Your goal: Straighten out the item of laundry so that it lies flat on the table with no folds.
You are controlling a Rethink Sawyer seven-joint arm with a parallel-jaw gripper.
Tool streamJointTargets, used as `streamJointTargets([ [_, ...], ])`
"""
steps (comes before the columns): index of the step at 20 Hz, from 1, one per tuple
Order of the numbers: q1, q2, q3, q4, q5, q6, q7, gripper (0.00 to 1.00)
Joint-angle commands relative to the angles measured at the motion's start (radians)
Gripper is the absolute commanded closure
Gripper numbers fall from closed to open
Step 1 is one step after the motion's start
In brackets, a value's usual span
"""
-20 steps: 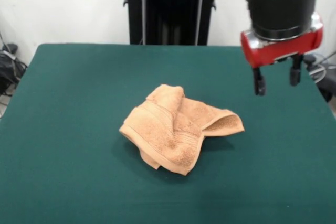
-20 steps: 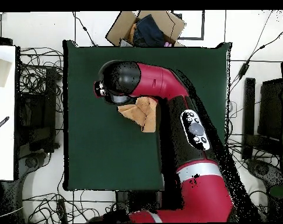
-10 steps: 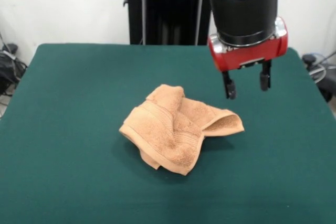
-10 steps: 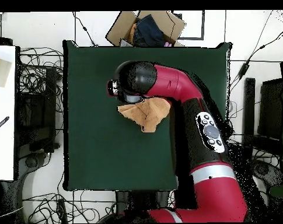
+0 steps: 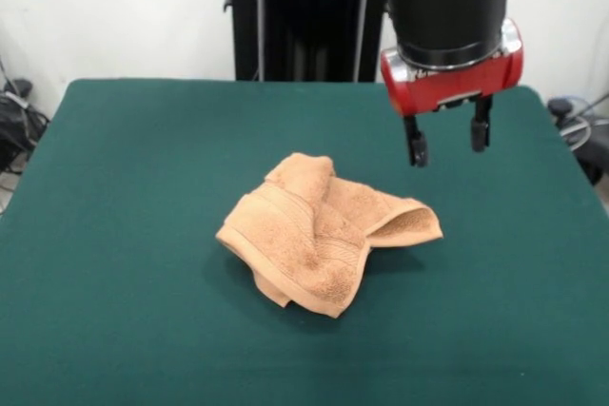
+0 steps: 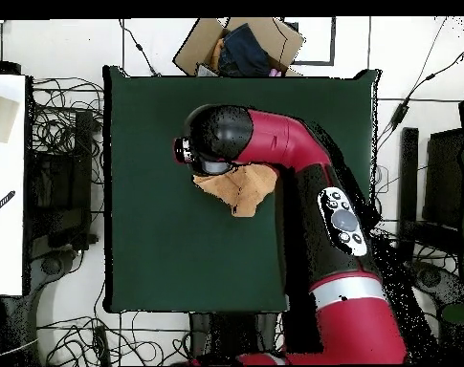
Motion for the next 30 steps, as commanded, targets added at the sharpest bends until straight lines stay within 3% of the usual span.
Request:
streamJointTargets([
  [1, 0.026, -0.033, 0.046, 0.141, -0.043, -0.05, 0.009, 0.0],
  [14, 0.031, -0.015, 0.034, 0.205, -0.047, -0.126, 0.047, 0.0],
  [30, 0.052, 0.05, -0.006, 0.209, -0.077, -0.21, 0.075, 0.0],
])
